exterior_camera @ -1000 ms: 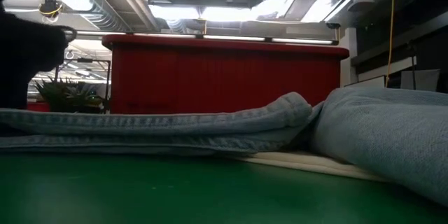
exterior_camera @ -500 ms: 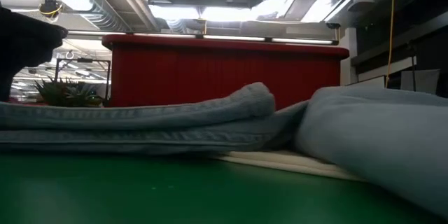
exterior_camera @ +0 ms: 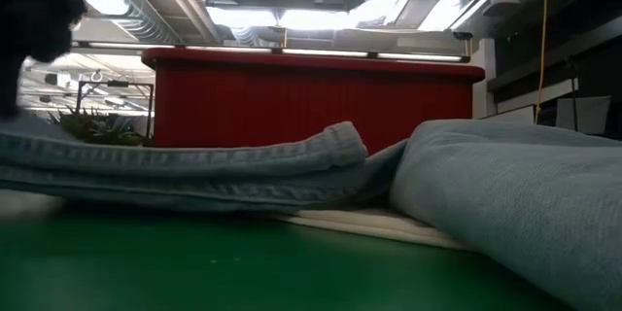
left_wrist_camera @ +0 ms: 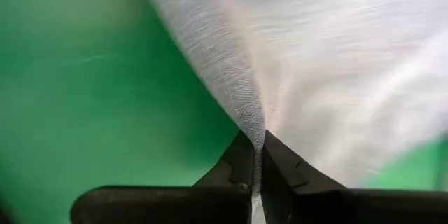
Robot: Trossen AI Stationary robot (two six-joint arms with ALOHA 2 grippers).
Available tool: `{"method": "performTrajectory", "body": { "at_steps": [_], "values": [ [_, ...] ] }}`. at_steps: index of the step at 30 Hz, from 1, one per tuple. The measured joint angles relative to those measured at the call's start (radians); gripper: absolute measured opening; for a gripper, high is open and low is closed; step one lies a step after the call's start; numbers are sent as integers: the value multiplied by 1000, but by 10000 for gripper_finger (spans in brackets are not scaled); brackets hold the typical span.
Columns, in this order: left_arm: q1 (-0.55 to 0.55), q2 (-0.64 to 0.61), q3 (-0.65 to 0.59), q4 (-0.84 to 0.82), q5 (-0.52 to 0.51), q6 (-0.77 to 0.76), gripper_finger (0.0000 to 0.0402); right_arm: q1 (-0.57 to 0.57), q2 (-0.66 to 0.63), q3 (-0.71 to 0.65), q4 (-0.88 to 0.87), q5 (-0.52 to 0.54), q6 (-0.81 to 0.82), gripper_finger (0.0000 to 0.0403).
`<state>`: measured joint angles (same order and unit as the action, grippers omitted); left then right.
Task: Fold laundry
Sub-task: Fold the light blue pants
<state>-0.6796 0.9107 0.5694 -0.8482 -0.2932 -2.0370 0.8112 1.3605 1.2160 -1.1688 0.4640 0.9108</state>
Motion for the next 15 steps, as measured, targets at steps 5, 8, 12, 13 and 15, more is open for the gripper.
{"method": "performTrajectory", "body": {
  "at_steps": [5,8,12,13,15],
  "values": [
    [0,0,122,3,-120,74,1,0,0,0,1,0,0,5],
    [2,13,195,24,-223,134,1,0,0,0,2,0,0,5],
    [35,45,262,153,-353,280,0,0,0,0,21,0,0,5],
    [51,60,271,203,-375,325,0,0,0,0,27,0,0,5],
    [86,93,278,323,-406,423,0,0,0,0,34,0,0,5]
  ]
}}
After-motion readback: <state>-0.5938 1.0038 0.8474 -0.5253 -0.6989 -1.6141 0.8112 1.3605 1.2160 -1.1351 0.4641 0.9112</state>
